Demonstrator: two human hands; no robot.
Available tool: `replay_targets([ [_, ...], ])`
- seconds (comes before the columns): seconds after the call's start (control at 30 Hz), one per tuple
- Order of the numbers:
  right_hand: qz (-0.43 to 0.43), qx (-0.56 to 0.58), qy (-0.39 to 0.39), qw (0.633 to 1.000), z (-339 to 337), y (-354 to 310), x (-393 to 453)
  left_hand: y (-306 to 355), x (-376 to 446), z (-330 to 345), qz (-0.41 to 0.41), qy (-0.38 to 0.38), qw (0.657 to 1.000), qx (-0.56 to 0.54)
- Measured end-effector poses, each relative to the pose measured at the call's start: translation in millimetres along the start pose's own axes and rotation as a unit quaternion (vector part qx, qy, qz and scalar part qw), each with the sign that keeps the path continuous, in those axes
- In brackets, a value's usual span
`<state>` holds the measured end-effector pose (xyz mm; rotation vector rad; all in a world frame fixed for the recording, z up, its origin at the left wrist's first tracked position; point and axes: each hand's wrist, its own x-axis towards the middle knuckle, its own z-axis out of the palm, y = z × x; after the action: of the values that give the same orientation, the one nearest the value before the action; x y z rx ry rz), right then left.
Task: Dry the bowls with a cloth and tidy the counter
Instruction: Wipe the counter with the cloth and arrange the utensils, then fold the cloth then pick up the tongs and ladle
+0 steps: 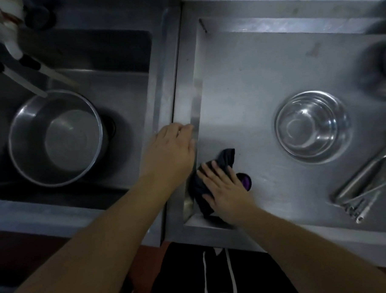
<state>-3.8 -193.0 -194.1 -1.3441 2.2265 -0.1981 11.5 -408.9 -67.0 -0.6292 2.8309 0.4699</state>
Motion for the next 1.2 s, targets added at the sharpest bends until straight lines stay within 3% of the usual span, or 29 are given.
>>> replay_targets([
  [0.13, 0.012, -0.021, 0.0, 1.0, 18.6, 0.4, -59.3, 7.3, -16.4, 4.1, 0.025, 0.002, 0.999, -0.026],
  [0.27, 0.134, 0.024, 0.044, 0.99, 23.4, 14.3, -104.0, 20.1, -28.6, 17.5, 0.06, -0.018, 0.998, -0.017],
  [0.4, 0.225, 0.055, 0.032, 0.972, 23.7, 23.5, -134.2, 39.1, -47.7, 30.7, 0.091, -0.036, 0.995, -0.008],
  [0.6, 0.243, 0.077, -0.014, 0.967, 17.3, 24.2, -165.0, 68.4, -89.6, 34.3, 0.109, -0.071, 0.991, 0.018],
  [0.67, 0.247, 0.13, -0.022, 0.96, 7.1, 26.5, -172.4, 79.1, -104.2, 30.1, 0.117, -0.085, 0.989, 0.027],
  [0.87, 0.278, 0.377, -0.016, 0.883, -63.0, 40.2, -202.2, 127.6, -147.6, 8.8, 0.103, -0.097, 0.99, 0.0],
  [0.93, 0.285, 0.468, 0.029, 0.836, -88.2, 39.8, -220.7, 153.5, -163.5, 3.1, 0.093, -0.097, 0.99, -0.043],
  [1.03, 0.26, 0.63, 0.08, 0.727, -131.6, 34.5, -251.1, 191.7, -185.3, -3.9, 0.055, -0.088, 0.986, -0.131],
  [1.1, 0.219, 0.693, 0.088, 0.681, -163.0, 31.7, -274.1, 215.9, -196.9, -12.2, 0.019, -0.086, 0.972, -0.219],
  [1.2, 0.166, 0.733, 0.082, 0.655, -205.4, 27.1, -302.2, 246.9, -212.5, -38.0, -0.009, -0.105, 0.921, -0.375],
])
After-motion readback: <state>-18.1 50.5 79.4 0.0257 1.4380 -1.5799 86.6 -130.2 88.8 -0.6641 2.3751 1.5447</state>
